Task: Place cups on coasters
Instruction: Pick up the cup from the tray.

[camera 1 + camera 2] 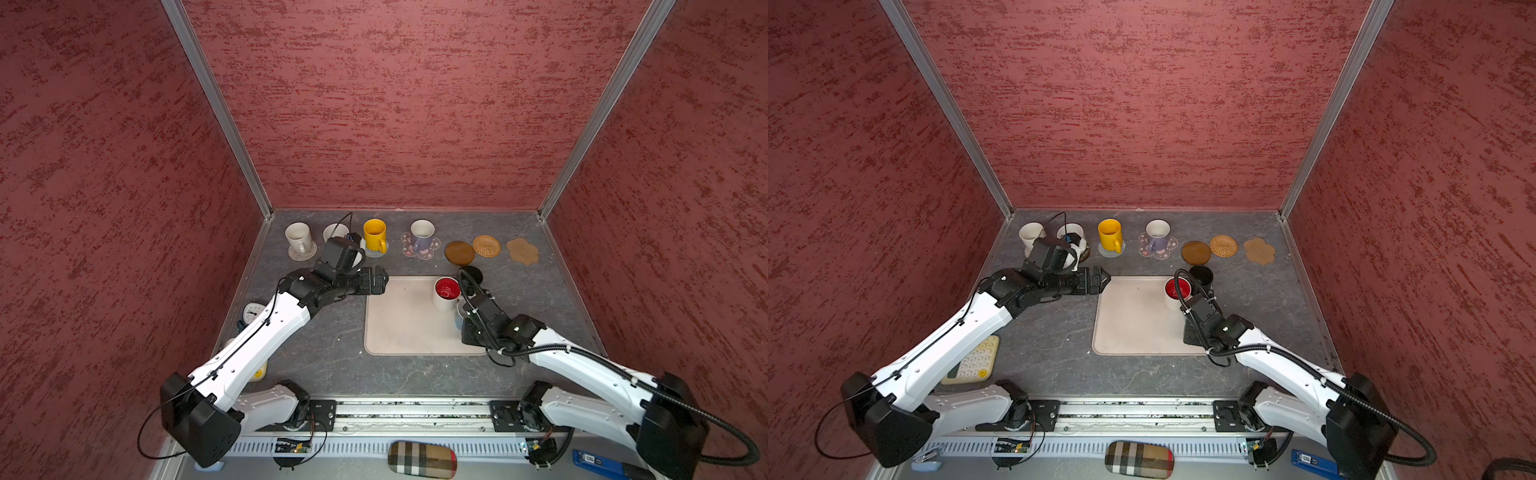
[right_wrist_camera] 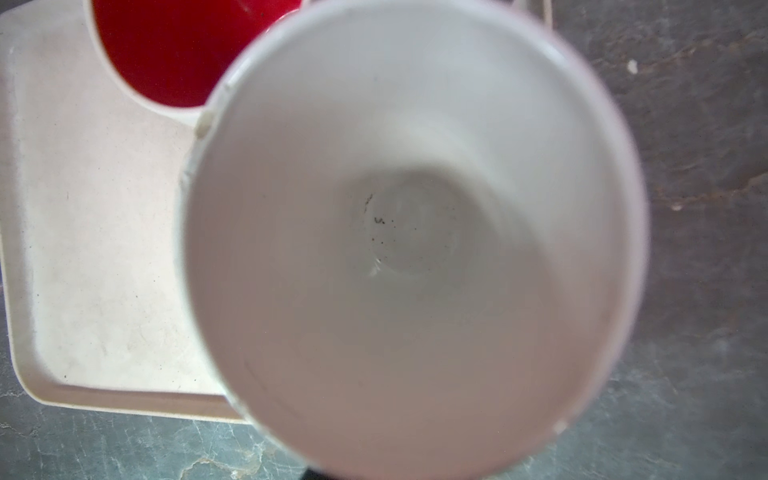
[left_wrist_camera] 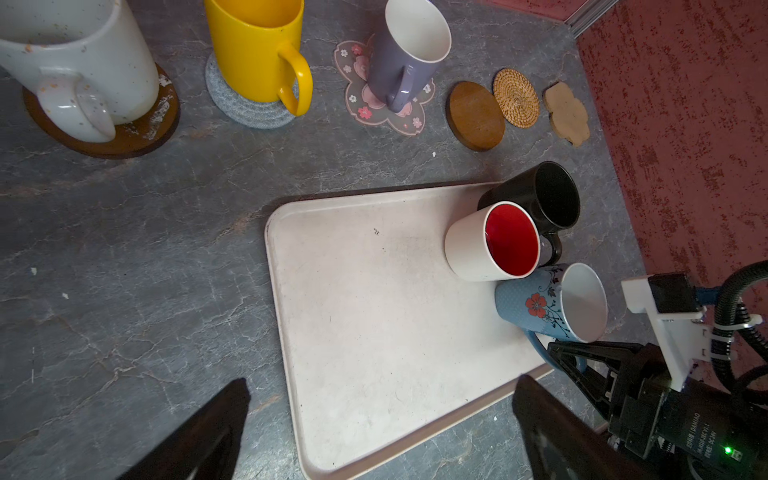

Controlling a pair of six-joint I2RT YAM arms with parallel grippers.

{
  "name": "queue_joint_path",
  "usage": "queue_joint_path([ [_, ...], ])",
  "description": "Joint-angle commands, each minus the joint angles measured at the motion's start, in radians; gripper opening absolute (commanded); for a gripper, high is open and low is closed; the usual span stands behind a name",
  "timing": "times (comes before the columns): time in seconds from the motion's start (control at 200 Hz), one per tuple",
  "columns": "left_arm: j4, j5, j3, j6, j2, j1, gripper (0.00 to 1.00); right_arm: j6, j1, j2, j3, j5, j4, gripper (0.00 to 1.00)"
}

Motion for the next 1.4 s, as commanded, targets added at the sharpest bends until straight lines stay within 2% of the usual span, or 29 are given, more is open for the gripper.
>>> queue_joint_path([
  [0.0, -0.008, 0.003, 0.017, 0.002, -0.017, 0.006, 0.99, 0.005, 0.004, -0.004, 0.029, 0.018, -0.016, 0.09],
  [0.14, -0.007, 0.005, 0.023, 0.0, -0.018, 0.007, 0.99, 0.004, 0.004, -0.013, 0.029, 0.014, -0.022, 0.0],
  [0.872, -0.014, 0.032, 0.031, 0.003, -0.035, 0.007, 0.99, -0.092, 0.003, -0.105, 0.174, 0.048, -0.131, 0.0],
  [1.077, -0.054, 0.001, 0.064, 0.014, -0.028, 0.012, 0.99, -0.125, 0.004, -0.139, 0.237, 0.075, -0.173, 0.0],
  [1.393, -0.086, 0.055, 0.101, 0.034, 0.001, 0.063, 1.0, -0.22, 0.003, -0.033, 0.436, 0.144, -0.211, 0.0],
])
